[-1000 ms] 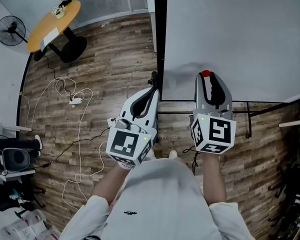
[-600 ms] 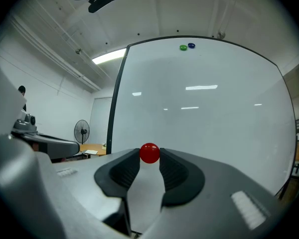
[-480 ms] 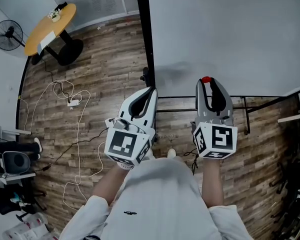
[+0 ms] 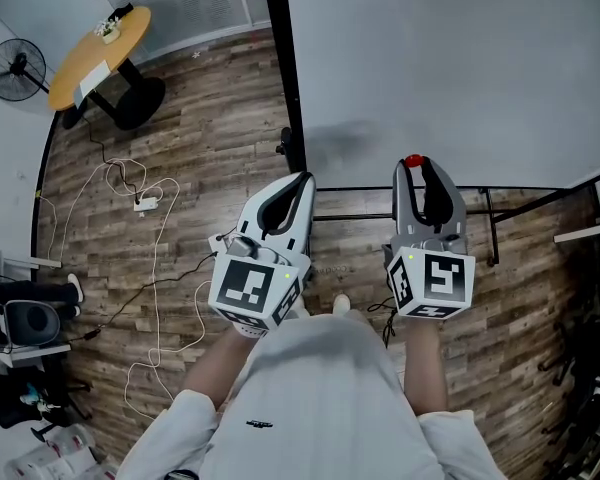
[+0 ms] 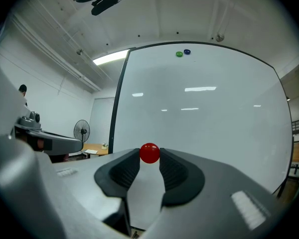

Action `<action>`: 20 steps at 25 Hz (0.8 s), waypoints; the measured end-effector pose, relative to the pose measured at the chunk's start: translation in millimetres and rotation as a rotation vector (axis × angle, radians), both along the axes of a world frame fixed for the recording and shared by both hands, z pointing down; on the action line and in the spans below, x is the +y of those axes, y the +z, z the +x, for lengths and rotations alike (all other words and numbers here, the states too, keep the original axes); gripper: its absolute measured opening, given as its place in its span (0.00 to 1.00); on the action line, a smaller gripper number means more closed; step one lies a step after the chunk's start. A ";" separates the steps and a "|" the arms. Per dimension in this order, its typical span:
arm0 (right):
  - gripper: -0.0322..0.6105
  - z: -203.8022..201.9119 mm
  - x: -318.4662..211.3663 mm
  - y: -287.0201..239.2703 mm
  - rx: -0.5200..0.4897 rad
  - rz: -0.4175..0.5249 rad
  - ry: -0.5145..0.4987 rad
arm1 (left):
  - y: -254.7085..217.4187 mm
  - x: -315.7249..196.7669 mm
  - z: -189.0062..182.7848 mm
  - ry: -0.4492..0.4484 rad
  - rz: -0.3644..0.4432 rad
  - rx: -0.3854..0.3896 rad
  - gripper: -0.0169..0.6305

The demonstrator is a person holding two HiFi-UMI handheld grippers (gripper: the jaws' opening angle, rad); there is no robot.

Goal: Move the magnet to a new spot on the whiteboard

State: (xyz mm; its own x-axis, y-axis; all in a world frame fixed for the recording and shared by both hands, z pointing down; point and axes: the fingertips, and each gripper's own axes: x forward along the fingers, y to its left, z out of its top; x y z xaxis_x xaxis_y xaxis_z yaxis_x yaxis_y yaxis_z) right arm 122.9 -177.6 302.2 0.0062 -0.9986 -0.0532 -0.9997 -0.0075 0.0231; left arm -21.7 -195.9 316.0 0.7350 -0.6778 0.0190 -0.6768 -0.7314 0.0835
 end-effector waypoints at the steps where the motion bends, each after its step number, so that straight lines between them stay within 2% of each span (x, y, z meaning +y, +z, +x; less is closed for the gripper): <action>1: 0.26 0.2 0.5 -1.3 0.002 0.002 0.000 | -1.0 0.5 0.1 0.001 0.002 0.000 0.04; 8: 0.26 4.2 -0.3 -16.4 0.017 0.022 -0.005 | -9.2 0.3 4.9 0.014 0.020 0.006 0.04; 20: 0.26 30.6 -4.0 -59.1 0.097 0.095 0.005 | -26.1 -0.6 37.4 0.063 0.056 0.009 0.04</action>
State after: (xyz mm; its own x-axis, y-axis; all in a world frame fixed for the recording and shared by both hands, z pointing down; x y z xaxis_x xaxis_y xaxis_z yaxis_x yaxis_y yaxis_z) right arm 153.5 -181.6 243.1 0.0013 -0.9890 -0.1478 -0.9928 -0.0190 0.1184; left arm 15.6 -196.5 289.9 0.7761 -0.6301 -0.0249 -0.6287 -0.7762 0.0470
